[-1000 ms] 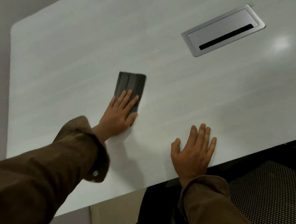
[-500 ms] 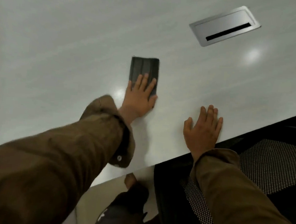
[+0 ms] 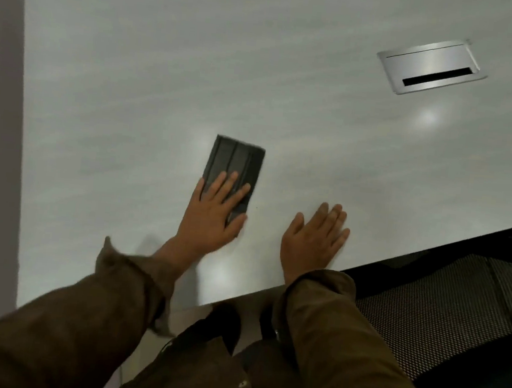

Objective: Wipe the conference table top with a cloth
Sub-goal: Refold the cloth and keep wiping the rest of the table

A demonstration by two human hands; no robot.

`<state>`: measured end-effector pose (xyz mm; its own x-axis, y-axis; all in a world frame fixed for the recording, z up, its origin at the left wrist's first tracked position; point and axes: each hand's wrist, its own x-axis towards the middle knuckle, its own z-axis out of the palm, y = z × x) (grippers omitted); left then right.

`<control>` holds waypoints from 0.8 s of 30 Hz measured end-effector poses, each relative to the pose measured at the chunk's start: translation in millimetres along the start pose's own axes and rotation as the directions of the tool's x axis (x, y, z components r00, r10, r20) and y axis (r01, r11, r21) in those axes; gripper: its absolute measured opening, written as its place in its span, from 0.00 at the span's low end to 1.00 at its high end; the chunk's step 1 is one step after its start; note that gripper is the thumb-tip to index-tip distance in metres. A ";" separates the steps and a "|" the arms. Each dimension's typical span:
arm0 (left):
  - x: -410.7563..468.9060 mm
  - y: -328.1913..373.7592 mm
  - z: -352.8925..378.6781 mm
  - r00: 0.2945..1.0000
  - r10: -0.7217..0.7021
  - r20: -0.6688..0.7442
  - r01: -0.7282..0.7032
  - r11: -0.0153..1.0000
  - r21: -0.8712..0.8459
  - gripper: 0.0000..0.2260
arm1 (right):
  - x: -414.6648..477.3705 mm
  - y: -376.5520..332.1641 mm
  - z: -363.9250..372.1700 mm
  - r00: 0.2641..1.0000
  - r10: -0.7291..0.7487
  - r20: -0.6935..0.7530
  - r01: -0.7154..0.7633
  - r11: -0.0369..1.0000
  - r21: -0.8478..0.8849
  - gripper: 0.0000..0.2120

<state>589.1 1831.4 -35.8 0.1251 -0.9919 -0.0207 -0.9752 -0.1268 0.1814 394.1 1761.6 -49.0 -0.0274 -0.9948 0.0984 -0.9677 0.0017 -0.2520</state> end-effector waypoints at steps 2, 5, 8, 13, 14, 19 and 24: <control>26.4 -1.7 0.0 1.000 -0.026 0.008 0.026 1.000 0.009 0.27 | 0.1 -0.1 1.2 1.000 0.019 -0.020 -0.019 1.000 -0.005 0.27; 23.1 -35.4 -6.0 0.965 0.261 0.041 -0.263 0.962 0.070 0.26 | -1.7 0.1 2.2 0.998 0.024 -0.065 -0.022 1.000 0.022 0.27; 24.9 -102.5 -22.6 0.890 0.450 0.073 -0.456 0.885 0.092 0.25 | 1.1 -3.5 3.2 0.996 0.032 -0.078 -0.030 0.999 0.025 0.27; 92.4 -146.6 -26.4 0.998 0.008 -0.060 -0.001 0.993 0.116 0.26 | 1.8 -4.5 4.0 0.996 0.034 -0.078 -0.034 0.999 0.002 0.26; 111.1 -139.3 -26.9 0.989 -0.126 -0.079 0.133 0.987 0.087 0.26 | 1.5 -4.4 3.9 0.997 0.034 -0.075 -0.034 0.999 0.003 0.26; 182.4 -69.4 -21.5 0.852 -0.520 -0.054 0.518 0.854 -0.050 0.28 | 1.9 -5.5 3.3 0.996 0.044 -0.081 -0.044 0.999 -0.003 0.26; 138.9 -17.3 -6.8 0.967 -0.253 -0.026 0.252 0.968 -0.012 0.28 | 2.1 -5.4 2.9 0.997 0.041 -0.073 -0.042 0.999 -0.009 0.26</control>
<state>624.6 1695.8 -35.2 0.3721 -0.9273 -0.0407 -0.9098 -0.3731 0.1819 400.0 1759.2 -50.3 -0.0852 -0.9838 0.1577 -0.9681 0.0443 -0.2467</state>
